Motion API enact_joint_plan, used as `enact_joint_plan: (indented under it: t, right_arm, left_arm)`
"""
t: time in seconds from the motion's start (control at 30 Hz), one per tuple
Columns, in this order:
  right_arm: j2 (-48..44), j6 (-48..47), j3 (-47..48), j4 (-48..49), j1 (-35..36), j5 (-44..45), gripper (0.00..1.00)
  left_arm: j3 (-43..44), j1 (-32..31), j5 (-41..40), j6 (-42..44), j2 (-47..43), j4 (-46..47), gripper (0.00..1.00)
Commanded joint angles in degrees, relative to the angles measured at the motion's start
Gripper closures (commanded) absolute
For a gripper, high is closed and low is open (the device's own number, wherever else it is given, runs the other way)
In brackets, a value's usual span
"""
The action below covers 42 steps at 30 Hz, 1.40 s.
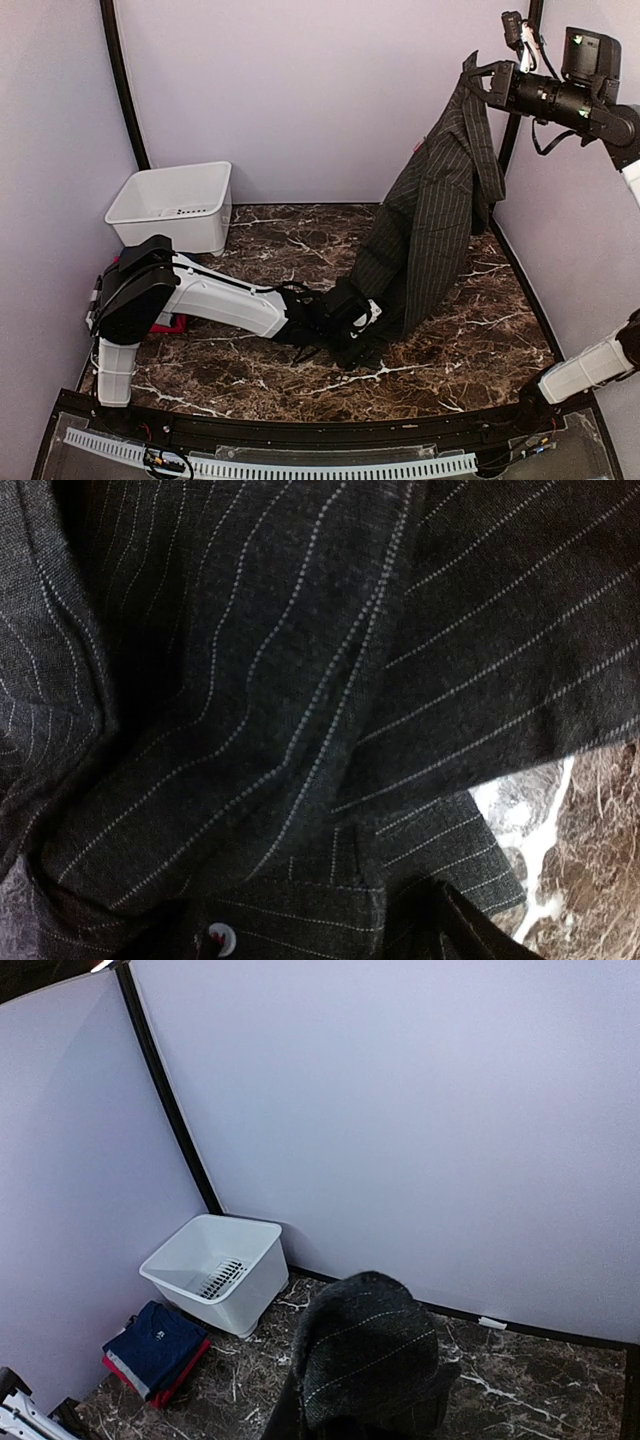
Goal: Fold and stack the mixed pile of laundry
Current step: Adjust the crumpled shirt at the center of the board.
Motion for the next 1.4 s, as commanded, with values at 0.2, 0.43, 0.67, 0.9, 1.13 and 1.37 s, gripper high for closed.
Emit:
enact_joint_plan:
  t: [0.2,0.43,0.67,0.9,1.13,1.37]
  right_arm:
    - [1.77,0.39,7.57,-0.56,-0.18,-3.05,1.00]
    - [1.80,0.26,9.10,-2.32,-0.11,-9.13,1.00]
    - [0.81,3.18,9.38,-3.63,-0.11,-9.72,1.00]
    - [-4.12,4.38,-11.33,-6.82,-5.44,7.68,1.00]
    - [-10.64,5.97,-39.56,0.30,-24.23,-1.01,1.00]
    - [-11.57,7.48,-53.14,3.94,-29.73,-9.63,0.96]
  left_arm:
    - [-2.26,0.47,-5.81,-3.38,-2.60,-4.08,0.90]
    - [-16.01,0.47,-0.77,-2.01,-33.68,0.63,1.00]
    - [-15.25,1.32,-8.06,1.36,-60.39,-7.38,1.00]
    - [-7.82,5.12,-3.17,4.20,-62.26,-15.07,1.00]
    - [-8.44,-2.02,13.54,5.67,-49.82,-17.19,1.00]
    - [-6.98,-4.93,15.22,6.74,-38.23,-17.74,1.00]
